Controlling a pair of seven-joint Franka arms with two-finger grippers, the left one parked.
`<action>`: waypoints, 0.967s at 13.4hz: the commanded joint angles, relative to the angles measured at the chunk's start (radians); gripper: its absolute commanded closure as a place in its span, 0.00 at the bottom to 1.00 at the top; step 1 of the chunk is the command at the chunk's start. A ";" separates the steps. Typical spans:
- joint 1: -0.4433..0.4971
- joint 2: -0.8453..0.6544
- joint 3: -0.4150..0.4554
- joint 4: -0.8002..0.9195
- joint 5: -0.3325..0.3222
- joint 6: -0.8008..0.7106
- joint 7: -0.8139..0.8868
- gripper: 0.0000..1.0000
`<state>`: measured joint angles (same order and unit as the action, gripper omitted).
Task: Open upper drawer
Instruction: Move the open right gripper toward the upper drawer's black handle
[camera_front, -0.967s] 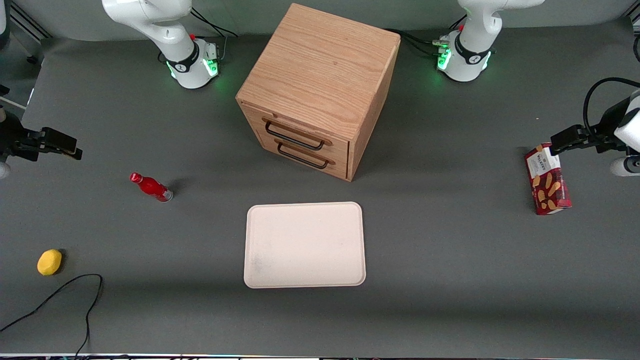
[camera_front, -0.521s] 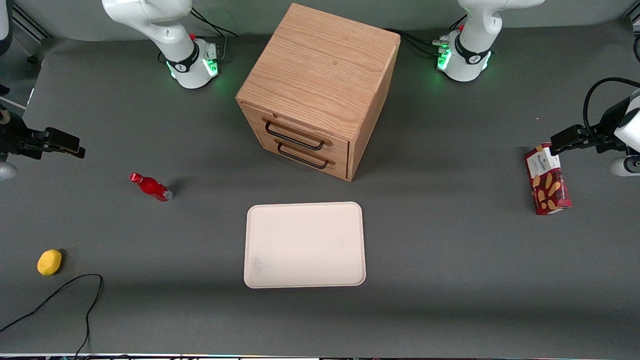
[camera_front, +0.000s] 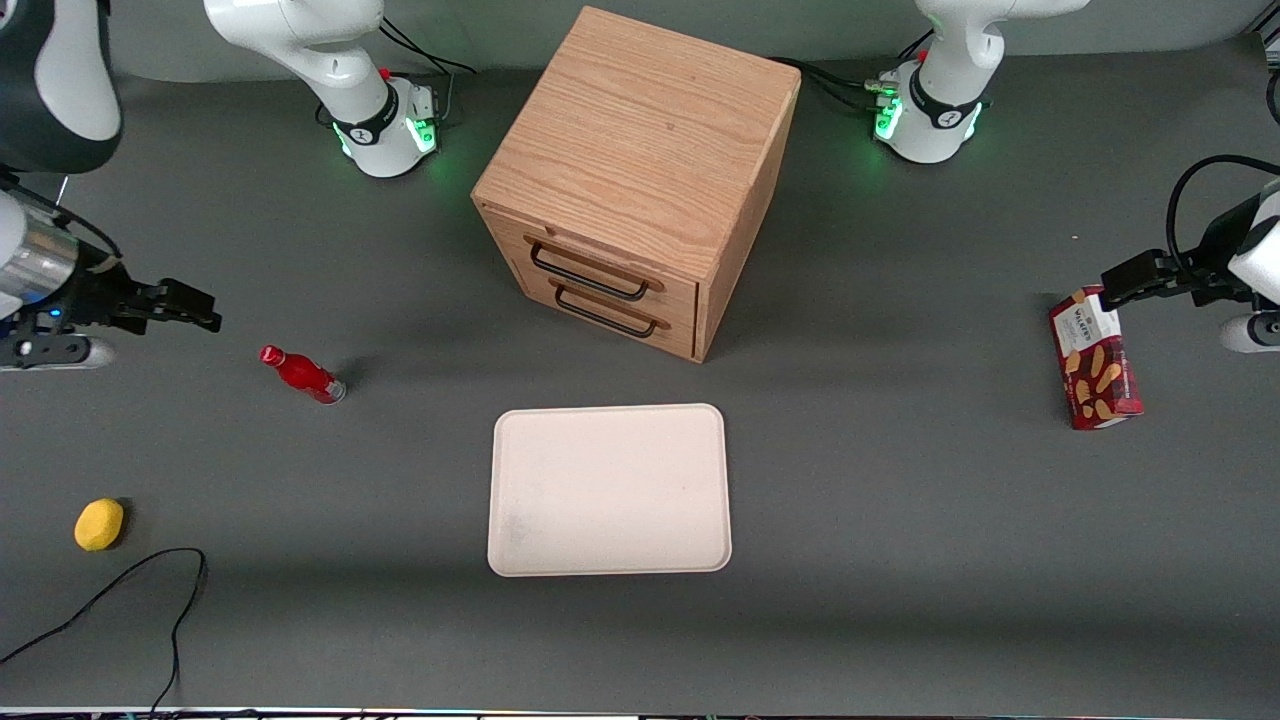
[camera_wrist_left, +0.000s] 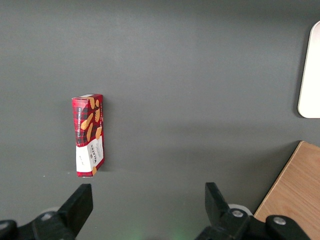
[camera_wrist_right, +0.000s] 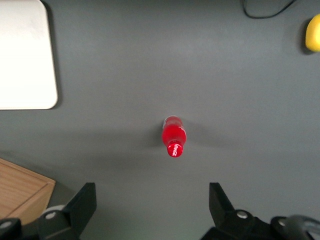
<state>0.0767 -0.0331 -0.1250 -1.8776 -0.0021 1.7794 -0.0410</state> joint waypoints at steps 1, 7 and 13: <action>0.008 -0.053 -0.005 -0.120 -0.018 0.093 -0.022 0.00; 0.018 0.007 0.007 -0.115 0.000 0.161 0.001 0.00; 0.095 0.068 0.007 -0.016 0.258 0.060 0.012 0.00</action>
<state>0.1272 -0.0074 -0.1138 -1.9725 0.1950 1.9079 -0.0397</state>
